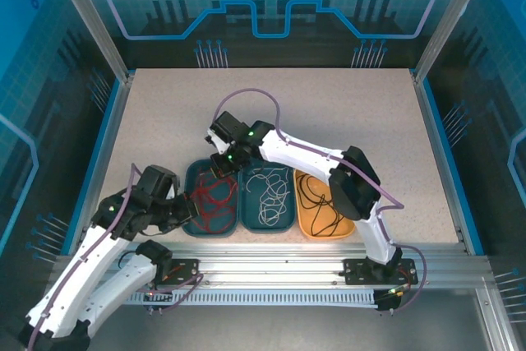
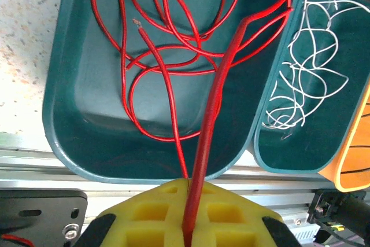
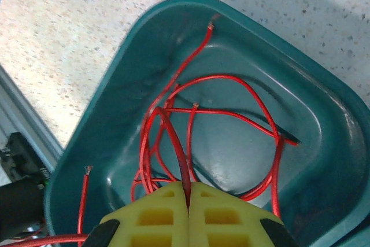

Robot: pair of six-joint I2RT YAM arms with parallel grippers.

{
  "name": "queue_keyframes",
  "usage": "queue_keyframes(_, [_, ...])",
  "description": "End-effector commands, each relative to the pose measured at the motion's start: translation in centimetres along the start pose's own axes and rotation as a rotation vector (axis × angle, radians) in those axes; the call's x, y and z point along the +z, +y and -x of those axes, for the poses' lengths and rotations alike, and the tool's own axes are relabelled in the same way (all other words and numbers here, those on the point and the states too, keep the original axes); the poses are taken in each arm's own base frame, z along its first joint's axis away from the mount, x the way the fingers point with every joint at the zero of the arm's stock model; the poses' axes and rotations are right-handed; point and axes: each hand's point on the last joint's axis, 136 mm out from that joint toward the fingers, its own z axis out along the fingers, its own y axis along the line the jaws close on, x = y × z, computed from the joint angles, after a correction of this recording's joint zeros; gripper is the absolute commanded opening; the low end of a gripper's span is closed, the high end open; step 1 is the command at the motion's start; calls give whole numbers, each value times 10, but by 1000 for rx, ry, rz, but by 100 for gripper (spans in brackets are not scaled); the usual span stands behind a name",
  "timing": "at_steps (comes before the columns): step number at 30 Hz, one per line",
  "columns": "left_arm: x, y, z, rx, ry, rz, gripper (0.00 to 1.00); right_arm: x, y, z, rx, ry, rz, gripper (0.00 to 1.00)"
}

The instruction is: Untangle the cables

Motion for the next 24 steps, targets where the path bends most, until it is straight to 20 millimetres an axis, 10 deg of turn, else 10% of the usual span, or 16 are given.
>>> queue_keyframes(1, [12, -4, -4, -25, 39, -23, 6, 13, -10, -7, -12, 39, -53, 0])
queue_keyframes(16, [47, -8, -3, -50, 89, -36, 29, 48, -12, -13, -18, 111, -47, 2])
queue_keyframes(24, [32, -11, 4, -23, 47, -23, 50, 52, -16, -15, -62, 124, -118, 5])
